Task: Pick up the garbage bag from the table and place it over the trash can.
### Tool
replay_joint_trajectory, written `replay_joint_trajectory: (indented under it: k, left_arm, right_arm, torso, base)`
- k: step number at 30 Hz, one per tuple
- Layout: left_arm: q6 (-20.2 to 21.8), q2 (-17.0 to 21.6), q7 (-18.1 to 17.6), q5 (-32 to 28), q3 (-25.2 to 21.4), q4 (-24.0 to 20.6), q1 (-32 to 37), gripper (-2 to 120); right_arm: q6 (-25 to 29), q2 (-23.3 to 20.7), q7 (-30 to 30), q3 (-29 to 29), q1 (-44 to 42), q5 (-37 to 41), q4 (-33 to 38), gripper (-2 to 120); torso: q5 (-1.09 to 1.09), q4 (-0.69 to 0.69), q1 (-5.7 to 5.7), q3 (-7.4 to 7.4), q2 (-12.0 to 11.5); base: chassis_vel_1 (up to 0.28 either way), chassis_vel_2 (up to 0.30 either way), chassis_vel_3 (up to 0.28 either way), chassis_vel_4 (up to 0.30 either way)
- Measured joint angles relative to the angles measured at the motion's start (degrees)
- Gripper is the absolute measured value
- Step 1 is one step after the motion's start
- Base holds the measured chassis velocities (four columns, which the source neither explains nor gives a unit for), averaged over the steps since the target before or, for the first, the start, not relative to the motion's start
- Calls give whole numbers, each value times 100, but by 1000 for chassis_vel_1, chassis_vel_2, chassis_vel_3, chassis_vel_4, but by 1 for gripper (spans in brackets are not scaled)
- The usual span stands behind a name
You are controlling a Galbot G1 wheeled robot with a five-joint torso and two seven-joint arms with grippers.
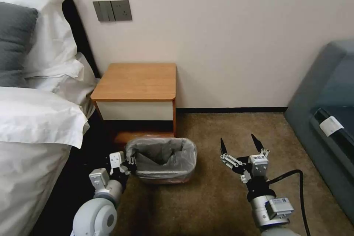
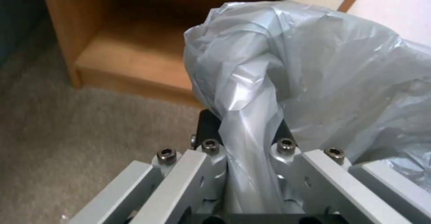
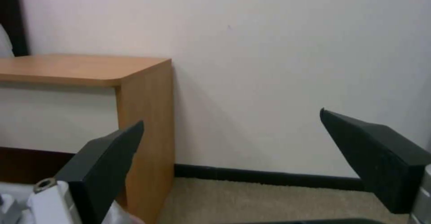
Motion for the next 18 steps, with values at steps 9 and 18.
replay_joint_trajectory:
  k: [9, 18]
  left_arm:
    - [-146, -212, -328, 144, 389, 204, -23, 7]
    - [-174, -317, -540, 256, 795, 311, -80, 7]
  right_arm:
    - [55, 4, 24, 14, 29, -7, -20, 100]
    - [65, 7, 52, 61, 25, 40, -21, 100]
  torso:
    - [0, 0, 0, 0, 0]
    - [0, -1, 0, 0, 0]
  base:
    - [0, 0, 0, 0]
    - [0, 0, 0, 0]
